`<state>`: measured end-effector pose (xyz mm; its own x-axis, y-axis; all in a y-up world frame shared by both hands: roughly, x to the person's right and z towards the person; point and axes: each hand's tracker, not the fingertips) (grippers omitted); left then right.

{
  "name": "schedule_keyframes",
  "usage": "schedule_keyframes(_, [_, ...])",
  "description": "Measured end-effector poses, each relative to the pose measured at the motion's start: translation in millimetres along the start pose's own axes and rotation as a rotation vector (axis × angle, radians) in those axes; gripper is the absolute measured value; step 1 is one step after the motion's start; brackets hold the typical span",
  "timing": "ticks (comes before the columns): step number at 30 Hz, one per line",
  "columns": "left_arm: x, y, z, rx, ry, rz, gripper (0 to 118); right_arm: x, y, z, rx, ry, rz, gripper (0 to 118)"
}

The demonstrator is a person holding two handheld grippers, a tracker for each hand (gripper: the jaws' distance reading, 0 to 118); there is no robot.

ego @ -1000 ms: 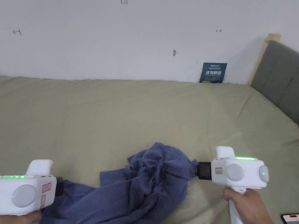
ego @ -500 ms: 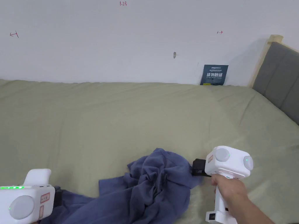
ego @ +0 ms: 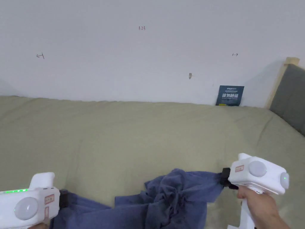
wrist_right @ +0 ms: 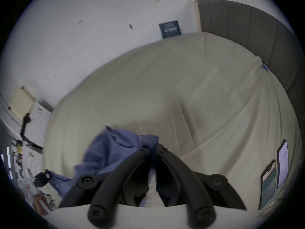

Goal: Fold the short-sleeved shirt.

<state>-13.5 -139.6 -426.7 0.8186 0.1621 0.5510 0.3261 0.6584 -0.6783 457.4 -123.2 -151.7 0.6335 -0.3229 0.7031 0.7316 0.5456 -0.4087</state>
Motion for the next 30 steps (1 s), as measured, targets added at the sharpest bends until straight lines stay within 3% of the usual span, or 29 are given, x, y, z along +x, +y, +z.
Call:
schedule_keyframes(4, [-11,45,51,0.123,0.002,0.002,0,-11,46,50,0.101,0.028,0.077,7])
schedule_keyframes(12, [-26,178,164,0.393,0.053,-0.021,0,-81,147,207,0.337,0.128,0.209,7])
schedule_keyframes(15, [-16,230,215,0.488,0.053,-0.030,0,-109,190,261,0.448,0.163,0.217,7])
schedule_keyframes(20, [-14,307,263,0.627,0.020,0.032,0,-142,249,324,0.619,0.136,0.218,7])
schedule_keyframes(24, [9,329,280,0.667,0.031,0.038,0,-155,279,338,0.676,0.096,0.234,7])
schedule_keyframes(30, [12,342,233,0.645,0.086,0.018,0,-144,292,292,0.663,0.053,0.228,7])
